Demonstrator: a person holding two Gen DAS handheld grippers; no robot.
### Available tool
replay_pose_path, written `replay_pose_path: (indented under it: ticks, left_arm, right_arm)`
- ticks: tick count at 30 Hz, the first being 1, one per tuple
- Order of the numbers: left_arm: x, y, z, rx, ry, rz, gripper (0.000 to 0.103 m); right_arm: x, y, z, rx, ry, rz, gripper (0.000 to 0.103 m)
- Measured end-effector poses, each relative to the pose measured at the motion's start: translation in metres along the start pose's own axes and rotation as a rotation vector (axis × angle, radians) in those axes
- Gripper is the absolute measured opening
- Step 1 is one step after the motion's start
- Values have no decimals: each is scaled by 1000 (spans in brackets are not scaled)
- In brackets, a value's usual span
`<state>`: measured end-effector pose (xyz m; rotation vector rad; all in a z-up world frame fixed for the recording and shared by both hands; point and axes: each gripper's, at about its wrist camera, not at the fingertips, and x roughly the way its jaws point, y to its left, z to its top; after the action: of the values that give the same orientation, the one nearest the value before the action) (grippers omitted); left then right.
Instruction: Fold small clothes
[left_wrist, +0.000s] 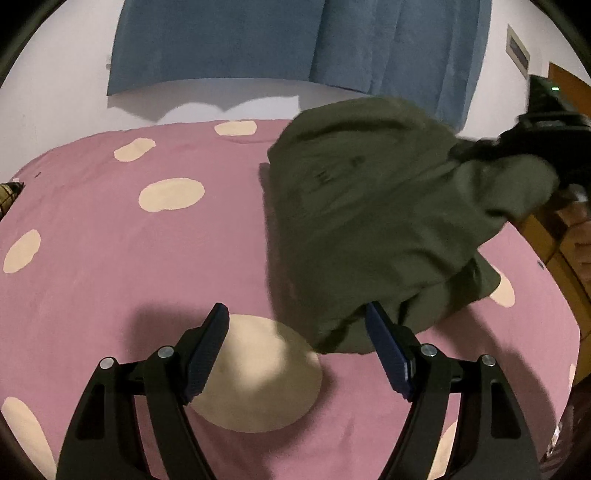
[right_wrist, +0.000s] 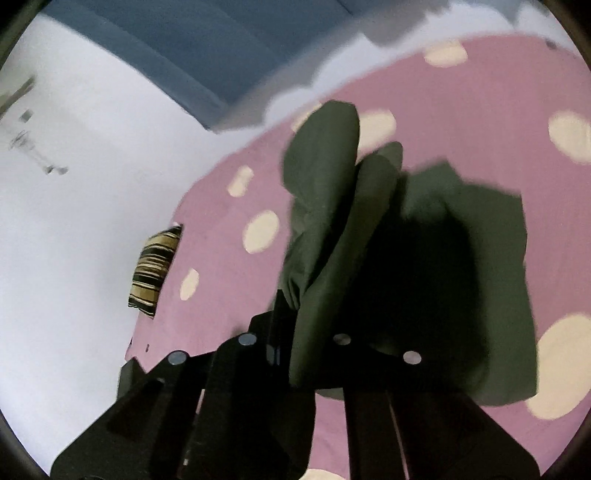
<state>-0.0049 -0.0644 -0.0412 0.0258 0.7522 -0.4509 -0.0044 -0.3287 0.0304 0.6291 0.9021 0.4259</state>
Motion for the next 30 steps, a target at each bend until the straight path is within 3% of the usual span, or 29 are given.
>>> replay_pose_path:
  ticks: [4, 11, 17, 27, 30]
  left_arm:
    - [2, -4, 4, 12, -9, -16, 77]
    - [14, -18, 5, 41, 4, -47, 80]
    - [22, -32, 6, 78, 13, -43, 82]
    - [29, -31, 5, 89, 18, -56, 85]
    - [26, -30, 4, 90, 36, -59, 84]
  right_arm:
    - [-19, -17, -1, -11, -44, 6, 8]
    - [-6, -104, -18, 134, -30, -26, 8]
    - [15, -151, -34, 232, -9, -9, 8]
    - [28, -167, -45, 274, -16, 41, 8]
    - [26, -166, -46, 275, -17, 47, 16]
